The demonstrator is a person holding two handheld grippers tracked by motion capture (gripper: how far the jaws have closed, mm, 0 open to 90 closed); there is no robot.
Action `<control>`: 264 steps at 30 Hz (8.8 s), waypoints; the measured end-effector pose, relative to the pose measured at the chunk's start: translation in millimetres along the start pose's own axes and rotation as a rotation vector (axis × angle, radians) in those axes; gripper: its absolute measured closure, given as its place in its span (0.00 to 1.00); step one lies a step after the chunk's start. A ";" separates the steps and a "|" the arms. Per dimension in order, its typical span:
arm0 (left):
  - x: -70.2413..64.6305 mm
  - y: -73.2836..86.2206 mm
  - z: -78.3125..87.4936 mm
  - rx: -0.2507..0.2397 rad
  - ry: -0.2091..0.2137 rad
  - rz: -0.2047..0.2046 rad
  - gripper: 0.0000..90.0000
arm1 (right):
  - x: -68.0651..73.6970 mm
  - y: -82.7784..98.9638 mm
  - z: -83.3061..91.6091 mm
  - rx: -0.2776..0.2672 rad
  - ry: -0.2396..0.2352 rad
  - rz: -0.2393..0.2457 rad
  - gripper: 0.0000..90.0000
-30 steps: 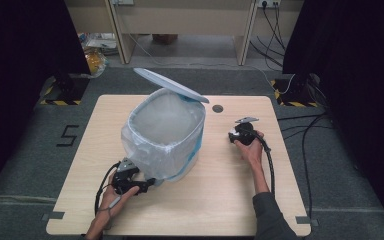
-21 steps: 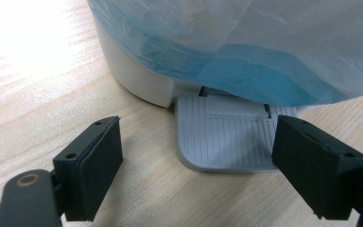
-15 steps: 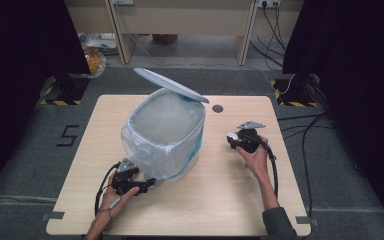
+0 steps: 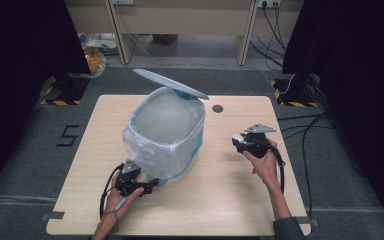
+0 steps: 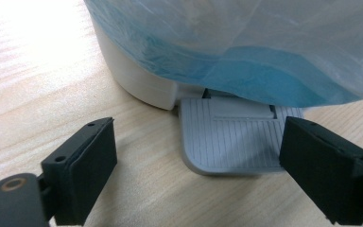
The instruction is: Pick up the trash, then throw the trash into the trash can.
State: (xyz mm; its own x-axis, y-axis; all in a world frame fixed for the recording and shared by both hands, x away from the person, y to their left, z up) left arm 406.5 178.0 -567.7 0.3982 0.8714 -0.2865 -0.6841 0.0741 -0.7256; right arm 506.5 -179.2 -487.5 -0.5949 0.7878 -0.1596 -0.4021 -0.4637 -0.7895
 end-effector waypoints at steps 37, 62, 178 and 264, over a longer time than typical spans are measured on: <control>2.2 -19.6 -21.7 0.006 -0.005 -0.002 0.10 | 11.0 -26.9 31.7 -0.081 -0.018 0.005 0.63; 1.8 -19.3 -21.1 0.003 0.000 -0.003 0.11 | 33.6 -79.4 82.8 -0.207 -0.044 0.041 0.63; 1.8 -19.2 -20.8 0.004 0.005 -0.006 0.11 | 44.5 -107.3 93.6 -0.257 -0.039 0.036 0.29; 2.2 -18.2 -19.9 0.007 0.009 -0.016 0.11 | 64.6 104.7 25.7 0.132 0.002 -0.033 0.16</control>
State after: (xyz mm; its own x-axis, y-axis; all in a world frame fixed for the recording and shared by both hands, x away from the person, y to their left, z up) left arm 432.0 168.9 -567.5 0.4145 0.8658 -0.2802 -0.6818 0.0914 -0.7258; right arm 408.1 -187.3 -565.3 -0.5787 0.8041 -0.1360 -0.5097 -0.4868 -0.7094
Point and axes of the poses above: each handheld gripper's, and its own axes: z roughly backward along the jaws, y roughly out of its underside, x roughly to its left, the point moved 7 cm from there along -z, roughly forward along the jaws, and after that the axes turned 10 degrees about z, right-handed, at the moved point
